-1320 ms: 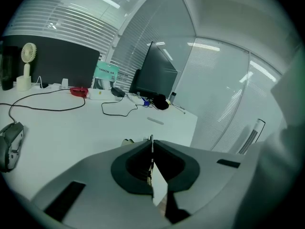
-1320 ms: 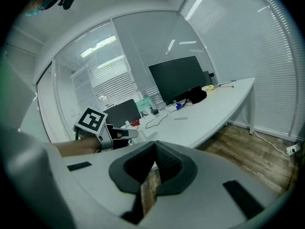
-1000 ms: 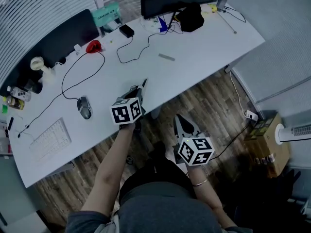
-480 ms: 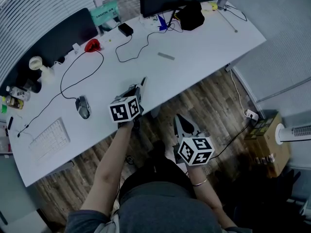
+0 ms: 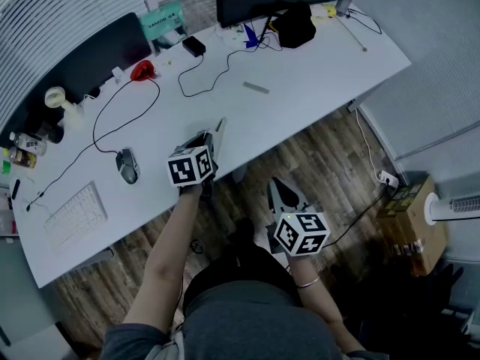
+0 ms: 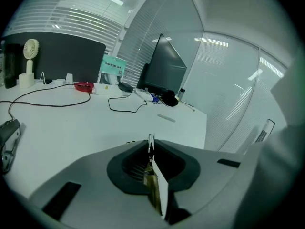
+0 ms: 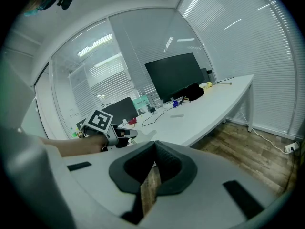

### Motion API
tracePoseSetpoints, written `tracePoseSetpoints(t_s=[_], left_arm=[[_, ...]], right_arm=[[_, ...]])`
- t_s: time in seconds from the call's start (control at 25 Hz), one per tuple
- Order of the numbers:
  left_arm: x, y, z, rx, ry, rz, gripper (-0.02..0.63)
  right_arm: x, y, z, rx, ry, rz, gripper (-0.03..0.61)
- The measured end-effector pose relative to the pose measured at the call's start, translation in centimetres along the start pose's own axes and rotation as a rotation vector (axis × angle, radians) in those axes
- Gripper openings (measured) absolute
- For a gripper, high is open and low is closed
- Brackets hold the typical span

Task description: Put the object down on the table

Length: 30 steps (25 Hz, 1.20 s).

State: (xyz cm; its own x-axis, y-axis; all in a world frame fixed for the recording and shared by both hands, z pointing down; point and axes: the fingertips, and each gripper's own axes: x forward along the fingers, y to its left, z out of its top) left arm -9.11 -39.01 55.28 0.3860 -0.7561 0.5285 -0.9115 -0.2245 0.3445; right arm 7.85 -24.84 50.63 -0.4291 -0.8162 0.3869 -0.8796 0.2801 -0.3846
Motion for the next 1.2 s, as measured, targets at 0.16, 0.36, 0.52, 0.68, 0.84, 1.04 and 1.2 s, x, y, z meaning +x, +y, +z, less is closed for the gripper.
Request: tracePoseSetpoints(t_s=[0.16,0.36,0.52,0.68,0.84,1.04,1.2], left_arm=[[0.1,0.6,0.0,0.007,0.001,0.019,0.037],[0.2,1.0,0.0,0.013,0.009,0.021,0.046],[0.3,1.3,0.0,0.017,0.015,0.032,0.054],[0.3,1.8,-0.1,0.013,0.015,0.049,0.062],[0.3,2.3,-0.4,0.009,0.014,0.062,0.074],[0.2,2.9,-0.4,0.007,0.014,0.066,0.110],[-0.2,2.7,-0.3,0.001,0.005,0.054,0.130]], right_arm=[[0.1,-0.1,-0.2,0.002,0.005,0.004,0.002],[0.1,0.1,-0.3,0.001,0.009,0.009,0.002],[0.0,0.2,-0.3,0.002,0.010,0.010,0.002],[-0.1,0.0,-0.4,0.002,0.011,0.007,0.002],[-0.3,0.0,-0.6,0.002,0.012,0.005,0.002],[-0.3,0.0,-0.8,0.001,0.015,0.005,0.002],[-0.4,0.0,-0.8,0.000,0.015,0.006,0.002]])
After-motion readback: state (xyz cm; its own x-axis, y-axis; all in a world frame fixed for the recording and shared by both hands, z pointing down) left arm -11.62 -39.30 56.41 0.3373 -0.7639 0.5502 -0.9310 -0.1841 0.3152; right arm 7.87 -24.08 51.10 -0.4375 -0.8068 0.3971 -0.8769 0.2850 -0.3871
